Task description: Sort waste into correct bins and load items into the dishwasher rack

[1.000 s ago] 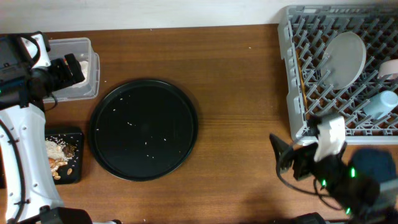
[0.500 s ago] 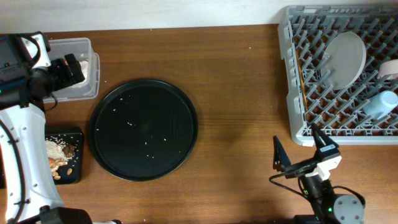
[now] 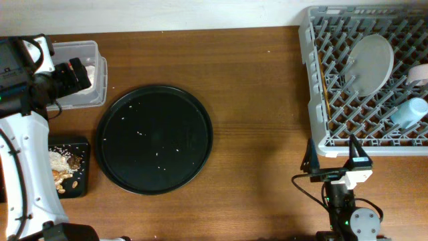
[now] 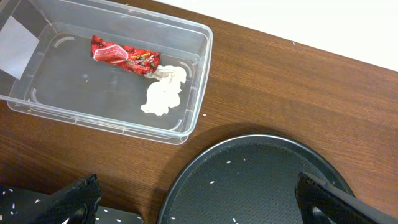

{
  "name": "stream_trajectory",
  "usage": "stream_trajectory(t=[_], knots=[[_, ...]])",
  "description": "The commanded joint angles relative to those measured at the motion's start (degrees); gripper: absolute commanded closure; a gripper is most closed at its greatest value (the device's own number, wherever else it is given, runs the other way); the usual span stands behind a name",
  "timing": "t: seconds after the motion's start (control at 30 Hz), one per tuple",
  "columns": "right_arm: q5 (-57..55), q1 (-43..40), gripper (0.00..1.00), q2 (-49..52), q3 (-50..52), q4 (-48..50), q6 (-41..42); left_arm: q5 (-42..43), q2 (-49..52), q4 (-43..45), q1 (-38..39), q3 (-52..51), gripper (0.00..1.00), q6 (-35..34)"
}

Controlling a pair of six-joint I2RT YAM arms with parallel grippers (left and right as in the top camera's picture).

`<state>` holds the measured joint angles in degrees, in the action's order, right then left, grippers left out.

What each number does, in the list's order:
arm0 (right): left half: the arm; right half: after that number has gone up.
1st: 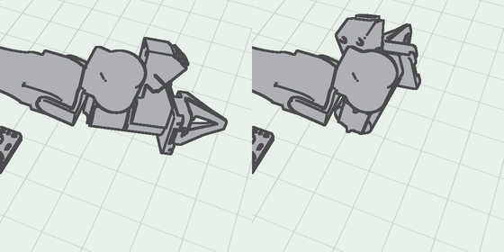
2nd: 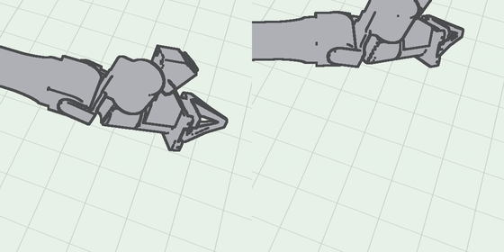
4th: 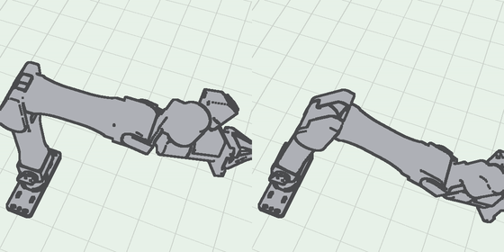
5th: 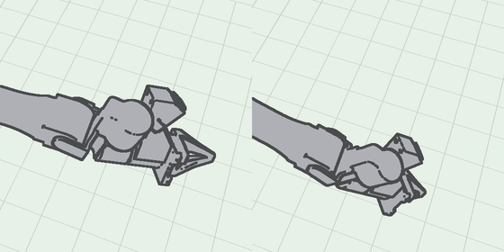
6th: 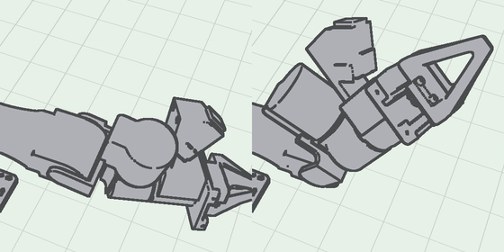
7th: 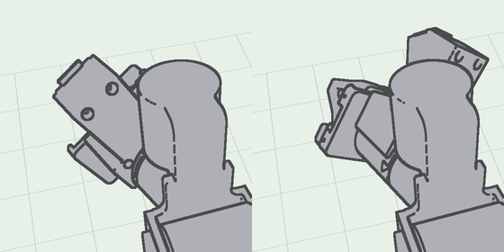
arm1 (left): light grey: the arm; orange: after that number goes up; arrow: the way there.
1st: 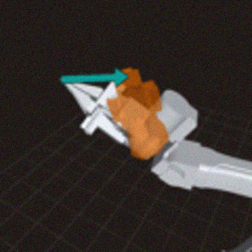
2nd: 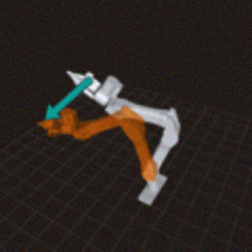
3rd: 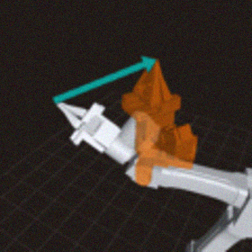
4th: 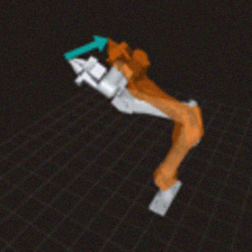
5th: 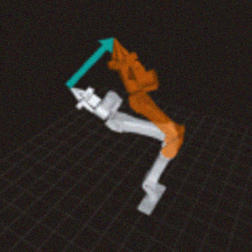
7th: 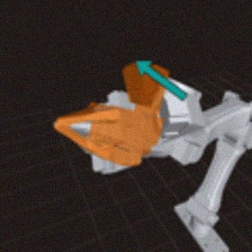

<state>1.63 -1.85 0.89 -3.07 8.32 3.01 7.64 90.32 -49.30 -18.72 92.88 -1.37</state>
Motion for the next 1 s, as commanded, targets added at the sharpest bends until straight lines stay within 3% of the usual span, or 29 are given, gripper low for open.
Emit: stream_trajectory(t=[0.0, 0.13, 0.33, 0.97], knots=[[-5.3, -0.4, 0.02, -0.7, 2.6, 1.0, 0.4, 0.0, 0.1, 0.1, -0.2, 0.0, 0.01, -0.4], [-5.2, -0.4, 0.02, -0.7, 2.8, -0.7, 0.4, 0.0, 0.1, 0.1, -0.2, 0.0, 0.01, -0.4], [-5.2, -0.4, 0.02, -0.7, 2.8, -12.8, -0.1, 0.0, 0.1, 0.1, -0.2, 0.0, 0.01, -0.4], [-4.9, -0.4, 0.02, -0.7, 2.8, -12.8, -1.7, 0.0, 0.1, 0.1, -0.2, 0.0, 0.01, -0.4]])
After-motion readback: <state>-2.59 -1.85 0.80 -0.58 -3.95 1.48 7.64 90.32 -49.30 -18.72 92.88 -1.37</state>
